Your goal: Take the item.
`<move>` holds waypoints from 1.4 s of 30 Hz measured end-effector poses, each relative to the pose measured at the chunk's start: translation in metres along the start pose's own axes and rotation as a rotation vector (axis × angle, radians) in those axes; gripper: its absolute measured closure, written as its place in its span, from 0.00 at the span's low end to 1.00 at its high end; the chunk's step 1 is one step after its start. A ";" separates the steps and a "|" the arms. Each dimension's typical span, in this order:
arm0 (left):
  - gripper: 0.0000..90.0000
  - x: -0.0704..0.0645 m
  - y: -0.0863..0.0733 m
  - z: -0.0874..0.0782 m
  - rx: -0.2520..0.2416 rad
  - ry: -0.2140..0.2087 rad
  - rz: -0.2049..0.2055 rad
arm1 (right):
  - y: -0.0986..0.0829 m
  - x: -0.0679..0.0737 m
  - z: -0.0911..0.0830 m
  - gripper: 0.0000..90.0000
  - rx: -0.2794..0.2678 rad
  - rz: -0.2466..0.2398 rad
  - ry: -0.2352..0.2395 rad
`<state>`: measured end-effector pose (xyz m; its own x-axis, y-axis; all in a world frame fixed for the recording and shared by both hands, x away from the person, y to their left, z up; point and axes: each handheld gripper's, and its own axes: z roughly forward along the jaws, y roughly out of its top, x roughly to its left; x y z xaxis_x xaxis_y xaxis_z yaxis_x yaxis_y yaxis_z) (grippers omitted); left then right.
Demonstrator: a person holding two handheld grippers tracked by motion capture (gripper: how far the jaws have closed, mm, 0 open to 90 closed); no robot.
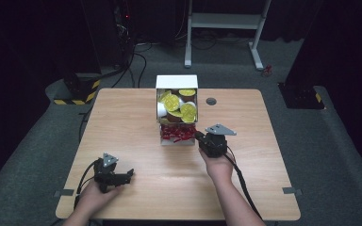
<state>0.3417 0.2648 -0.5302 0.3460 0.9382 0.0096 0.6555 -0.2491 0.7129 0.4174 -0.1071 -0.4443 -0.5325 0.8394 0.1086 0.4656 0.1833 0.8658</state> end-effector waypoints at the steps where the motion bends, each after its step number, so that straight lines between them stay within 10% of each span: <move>1: 0.04 0.000 0.000 0.000 -0.001 0.000 0.000 | -0.001 0.001 -0.002 0.97 -0.003 0.000 0.003; 42: 0.04 0.000 0.000 0.000 0.001 -0.003 0.000 | -0.023 0.005 -0.050 0.98 -0.087 0.013 0.056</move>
<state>0.3417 0.2651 -0.5301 0.3481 0.9374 0.0078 0.6562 -0.2496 0.7121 0.3684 -0.1326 -0.4392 -0.5669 0.8108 0.1454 0.4109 0.1253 0.9030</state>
